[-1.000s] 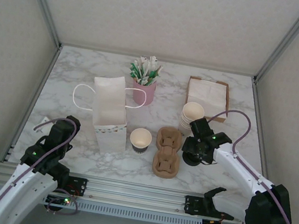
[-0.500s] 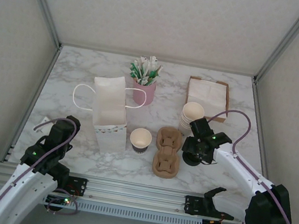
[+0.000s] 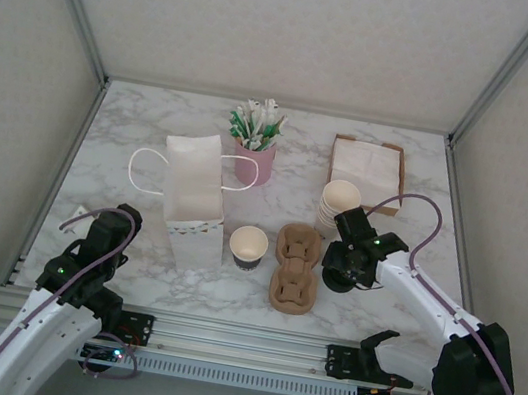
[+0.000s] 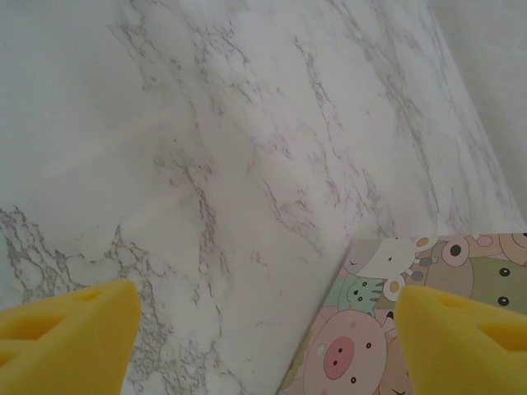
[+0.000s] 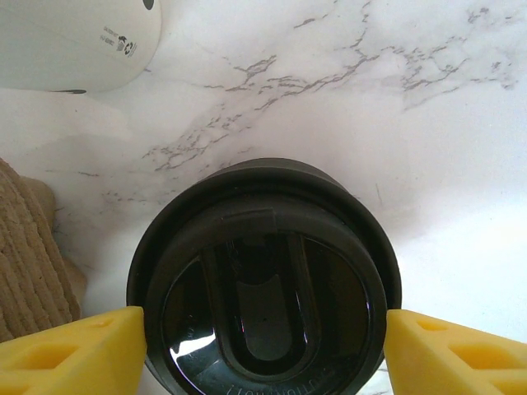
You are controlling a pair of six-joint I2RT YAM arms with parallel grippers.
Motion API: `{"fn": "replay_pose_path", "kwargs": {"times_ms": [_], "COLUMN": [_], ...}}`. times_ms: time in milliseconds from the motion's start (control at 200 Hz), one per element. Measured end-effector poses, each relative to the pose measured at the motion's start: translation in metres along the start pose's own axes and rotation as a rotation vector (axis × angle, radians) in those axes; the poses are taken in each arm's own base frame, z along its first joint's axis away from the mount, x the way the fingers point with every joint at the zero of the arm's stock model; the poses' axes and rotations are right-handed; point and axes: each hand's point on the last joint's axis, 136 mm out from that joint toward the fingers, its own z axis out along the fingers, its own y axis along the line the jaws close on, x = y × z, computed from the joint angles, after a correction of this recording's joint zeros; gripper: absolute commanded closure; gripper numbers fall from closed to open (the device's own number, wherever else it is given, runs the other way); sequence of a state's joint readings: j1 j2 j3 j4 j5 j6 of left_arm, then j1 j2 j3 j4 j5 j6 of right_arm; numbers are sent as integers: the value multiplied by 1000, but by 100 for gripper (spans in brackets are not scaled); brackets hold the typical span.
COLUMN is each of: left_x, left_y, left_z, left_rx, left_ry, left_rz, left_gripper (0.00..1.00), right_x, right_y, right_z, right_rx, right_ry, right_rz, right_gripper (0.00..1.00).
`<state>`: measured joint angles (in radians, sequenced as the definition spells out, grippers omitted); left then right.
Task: Pack the takeout coffee
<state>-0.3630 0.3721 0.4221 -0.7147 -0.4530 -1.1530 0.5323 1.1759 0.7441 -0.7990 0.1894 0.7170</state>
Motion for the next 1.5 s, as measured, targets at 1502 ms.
{"fn": "replay_pose_path", "kwargs": {"times_ms": [1502], "left_x": [2], "left_y": [-3], "left_z": [1], "left_rx": [6], "left_ry": [8], "left_rz": [-2], "left_gripper": [19], "right_x": [-5], "right_y": [-11], "right_z": [-28], "right_rx": [36], "right_ry": [-86], "right_rz": [-58], "right_gripper": [1]}}
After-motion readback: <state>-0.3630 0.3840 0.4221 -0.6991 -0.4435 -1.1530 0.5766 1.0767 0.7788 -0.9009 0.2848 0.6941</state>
